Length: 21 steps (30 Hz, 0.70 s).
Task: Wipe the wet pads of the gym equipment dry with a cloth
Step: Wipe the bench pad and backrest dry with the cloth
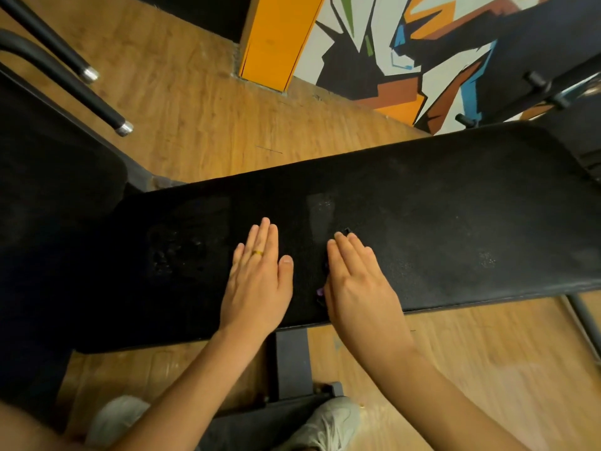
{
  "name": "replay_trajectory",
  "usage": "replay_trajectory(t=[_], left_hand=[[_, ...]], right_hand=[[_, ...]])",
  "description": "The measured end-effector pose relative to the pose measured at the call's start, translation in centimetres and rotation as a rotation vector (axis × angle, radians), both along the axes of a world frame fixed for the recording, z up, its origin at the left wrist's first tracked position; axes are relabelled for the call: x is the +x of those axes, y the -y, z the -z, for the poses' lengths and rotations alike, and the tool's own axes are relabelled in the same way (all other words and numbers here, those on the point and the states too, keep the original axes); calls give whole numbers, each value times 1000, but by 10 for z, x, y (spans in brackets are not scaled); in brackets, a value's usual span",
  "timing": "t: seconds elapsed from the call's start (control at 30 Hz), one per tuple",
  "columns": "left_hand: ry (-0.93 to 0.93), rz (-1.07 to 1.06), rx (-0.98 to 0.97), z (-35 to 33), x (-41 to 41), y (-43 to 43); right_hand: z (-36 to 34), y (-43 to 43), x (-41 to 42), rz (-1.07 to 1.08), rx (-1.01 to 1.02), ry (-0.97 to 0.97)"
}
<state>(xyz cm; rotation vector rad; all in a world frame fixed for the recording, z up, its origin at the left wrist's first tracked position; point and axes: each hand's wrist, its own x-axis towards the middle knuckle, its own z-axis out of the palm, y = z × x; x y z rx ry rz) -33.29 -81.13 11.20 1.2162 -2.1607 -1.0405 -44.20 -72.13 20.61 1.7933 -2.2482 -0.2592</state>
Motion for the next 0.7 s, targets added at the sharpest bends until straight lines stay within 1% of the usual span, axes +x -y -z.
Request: replay_trajectory(t=[0.2,0.3,0.37,0.47,0.53,0.6,0.67,0.7], left_hand=[[-12,-2,-39,3,1,1],[-13,-1,-50,3,1,1],[-20,-4,-45,3,0,1],[-4,-14,-53,4,-1,1],[-1,-12,-60,5,-2,0],[-5,-8,-57,5,-2,0],[-11,-11,-57,5,-1,0],[-13,-12,-57,4,-1,0]], right_hand=[[-13,63,-33,59,97,22],[-25,88,-57,34,119,59],[-30,84,-59,9,143,99],[-35,53,-48,1,183,122],[-32,36,-40,14,151,133],[-25,34,-35,68,57,146],[-15,41,-31,119,-21,93],[-12,45,-29,128,-28,52]])
